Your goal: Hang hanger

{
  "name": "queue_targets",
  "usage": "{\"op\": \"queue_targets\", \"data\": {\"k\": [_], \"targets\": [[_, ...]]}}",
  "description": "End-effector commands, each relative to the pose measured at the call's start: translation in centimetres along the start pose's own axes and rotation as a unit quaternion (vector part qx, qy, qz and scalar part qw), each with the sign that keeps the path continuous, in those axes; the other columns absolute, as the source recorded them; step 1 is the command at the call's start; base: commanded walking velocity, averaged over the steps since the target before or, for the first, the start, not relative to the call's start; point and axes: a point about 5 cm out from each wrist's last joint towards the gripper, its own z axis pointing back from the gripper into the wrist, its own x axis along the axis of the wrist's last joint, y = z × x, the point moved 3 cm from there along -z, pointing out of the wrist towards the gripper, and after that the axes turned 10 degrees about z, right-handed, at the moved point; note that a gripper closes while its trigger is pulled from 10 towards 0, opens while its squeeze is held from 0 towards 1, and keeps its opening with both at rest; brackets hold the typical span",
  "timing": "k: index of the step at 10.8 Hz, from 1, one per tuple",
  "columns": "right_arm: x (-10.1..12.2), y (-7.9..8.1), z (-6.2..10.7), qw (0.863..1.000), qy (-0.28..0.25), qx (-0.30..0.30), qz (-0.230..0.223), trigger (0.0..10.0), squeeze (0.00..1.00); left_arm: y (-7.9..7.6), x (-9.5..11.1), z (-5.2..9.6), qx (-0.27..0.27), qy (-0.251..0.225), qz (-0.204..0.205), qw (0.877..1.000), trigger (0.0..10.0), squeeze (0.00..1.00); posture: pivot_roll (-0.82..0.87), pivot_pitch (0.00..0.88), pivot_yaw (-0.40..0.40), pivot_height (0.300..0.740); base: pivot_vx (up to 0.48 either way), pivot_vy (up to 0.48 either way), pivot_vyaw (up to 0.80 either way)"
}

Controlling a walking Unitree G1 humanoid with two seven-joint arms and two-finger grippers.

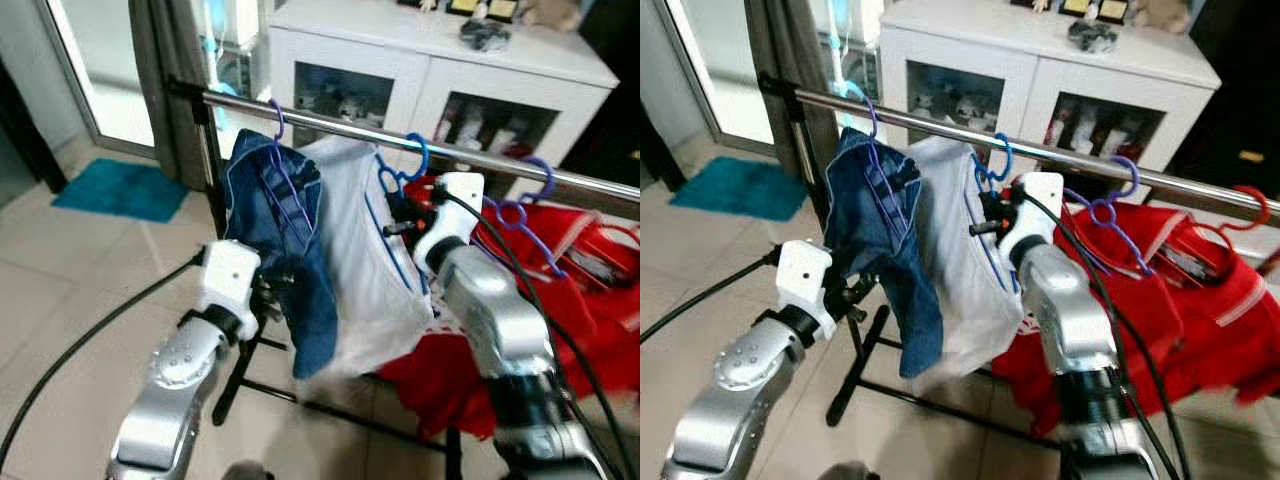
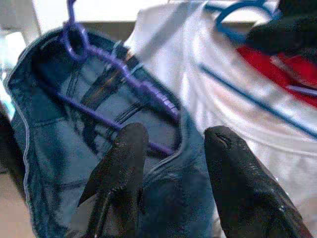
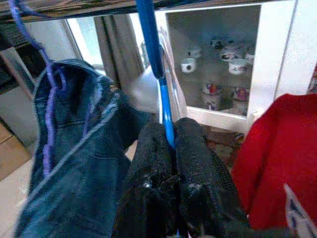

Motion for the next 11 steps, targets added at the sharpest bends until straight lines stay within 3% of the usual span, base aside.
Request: {"op": "queue_targets", "data": {"k": [1, 3, 6, 11], "targets": [[1.4, -0.2, -0.6, 1.0, -0.016, -0.007, 0.01, 10.0, 0.0, -0.5, 0.4, 0.1, -0.028, 0.0, -0.002, 1.0, 10.0, 0.0, 0.16, 0.0, -0.057, 0.74, 0.0, 0.0, 0.0], [1.7, 0.2, -2.6, 1.0, 0.015, 0.006, -0.005, 10.0, 0.0, -1.2, 0.9, 0.3, -0.089, 0.007, -0.016, 0.996, 10.0, 0.0, 0.16, 0.0, -0.047, 0.74, 0.0, 0.0, 0.0], [1.6, -0.2, -5.8, 0.997, 0.073, 0.0, -0.025, 10.0, 0.0, 0.0, 1.5, 0.9, -0.089, 0.015, -0.039, 0.995, 10.0, 0.0, 0.18, 0.0, -0.055, 0.74, 0.0, 0.0, 0.0], [1.7, 0.3, -7.3, 0.995, 0.091, -0.001, -0.044, 10.0, 0.0, -0.3, 1.5, 1.6, -0.098, 0.023, -0.039, 0.994, 10.0, 0.0, 0.2, 0.004, -0.066, 0.74, 0.0, 0.0, 0.0]]}}
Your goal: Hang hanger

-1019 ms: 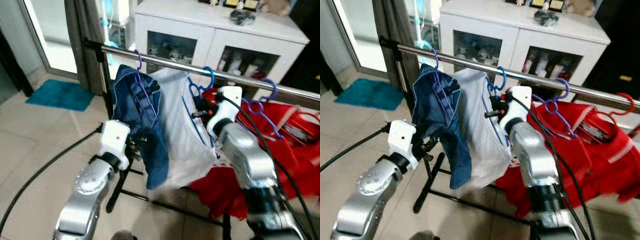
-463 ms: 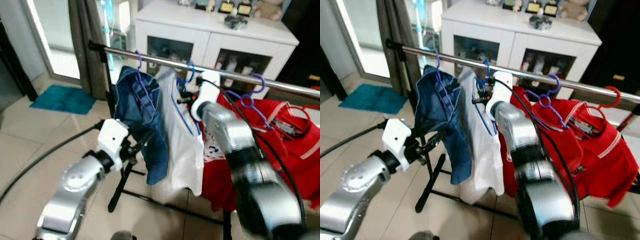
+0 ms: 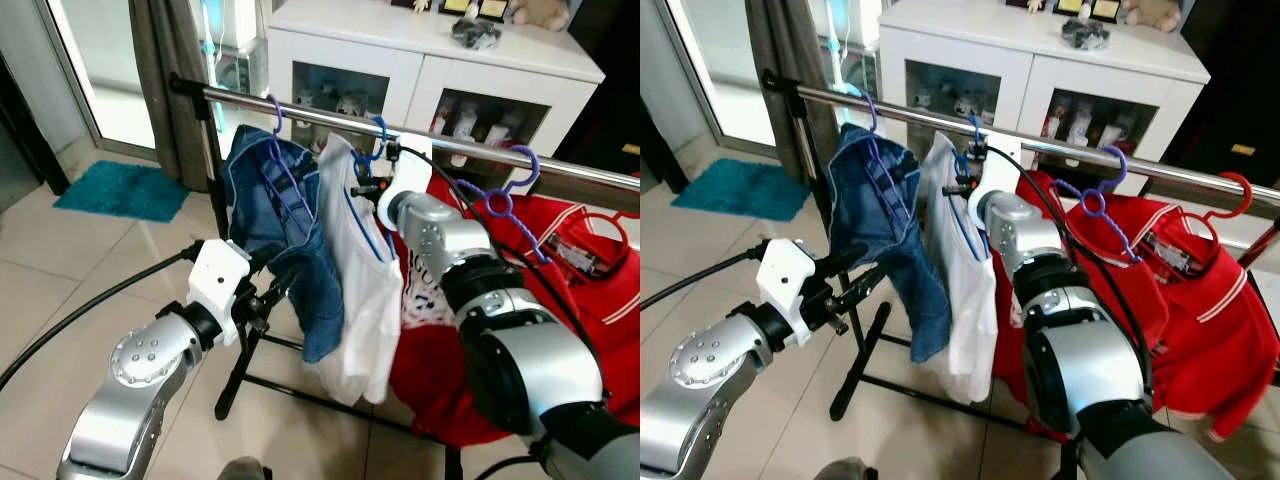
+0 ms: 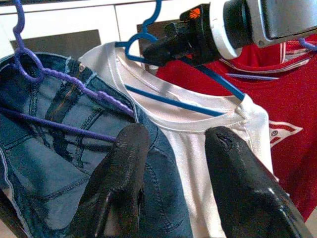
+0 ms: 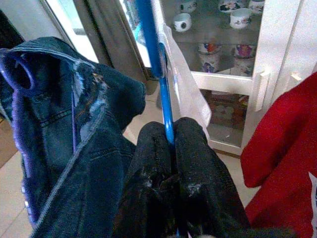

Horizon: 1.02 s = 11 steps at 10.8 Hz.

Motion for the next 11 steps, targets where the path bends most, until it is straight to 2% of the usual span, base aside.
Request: {"op": "queue_targets", "data": {"k": [1, 2, 3, 4, 6, 7, 9, 10, 11], "targets": [[1.0, -0.1, -0.1, 1.0, -0.014, -0.001, -0.006, 10.0, 0.0, -0.4, 0.3, 0.0, -0.01, -0.002, -0.001, 1.0, 10.0, 0.0, 0.2, 0.001, -0.065, 0.74, 0.0, 0.0, 0.0], [0.8, 0.2, -0.3, 1.0, -0.007, 0.005, -0.006, 10.0, 0.0, -0.5, 0.3, 0.0, -0.013, 0.0, 0.0, 1.0, 10.0, 0.0, 0.2, 0.0, -0.063, 0.74, 0.0, 0.0, 0.0], [0.7, 0.6, -0.4, 1.0, -0.006, 0.018, -0.012, 10.0, 0.55, -0.4, 0.4, -0.1, -0.015, 0.0, 0.001, 1.0, 10.0, 0.0, 0.2, 0.0, -0.062, 0.74, 0.0, 0.0, 0.0], [0.7, 0.8, -0.4, 0.999, -0.011, 0.027, -0.015, 10.0, 1.0, -0.4, 0.5, -0.2, -0.015, -0.003, 0.004, 1.0, 10.0, 0.0, 0.2, 0.0, -0.062, 0.74, 0.0, 0.0, 0.0], [1.3, 0.2, 0.0, 0.998, -0.048, 0.043, -0.01, 10.0, 1.0, -0.4, 0.9, -0.4, -0.006, -0.017, 0.002, 1.0, 10.0, 0.0, 0.22, 0.0, -0.073, 0.74, 0.0, 0.0, 0.0], [1.5, -0.2, 0.7, 0.993, -0.093, 0.071, -0.026, 10.0, 1.0, 0.0, 1.4, -0.5, 0.017, -0.035, 0.004, 0.999, 10.0, 0.0, 0.22, 0.0, -0.068, 0.74, 0.0, 0.0, 0.0], [1.0, -0.5, 2.4, 0.987, -0.132, 0.092, 0.02, 10.0, 1.0, 0.9, 2.1, -0.7, 0.055, -0.069, 0.01, 0.996, 10.0, 0.0, 0.2, 0.0, -0.056, 0.74, 0.0, 0.0, 0.0], [1.0, -0.5, 5.4, 0.974, -0.184, 0.129, 0.002, 10.0, 1.0, 0.9, 2.1, -1.4, 0.062, -0.085, 0.015, 0.994, 10.0, 1.0, 0.16, 0.0, -0.04, 0.74, 0.0, 0.0, 0.0], [0.9, -0.4, 6.4, 0.971, -0.195, 0.14, 0.004, 10.0, 1.0, 0.9, 2.1, -1.5, 0.067, -0.093, 0.017, 0.993, 10.0, 1.0, 0.16, 0.0, -0.04, 0.74, 0.0, 0.0, 0.0]]}}
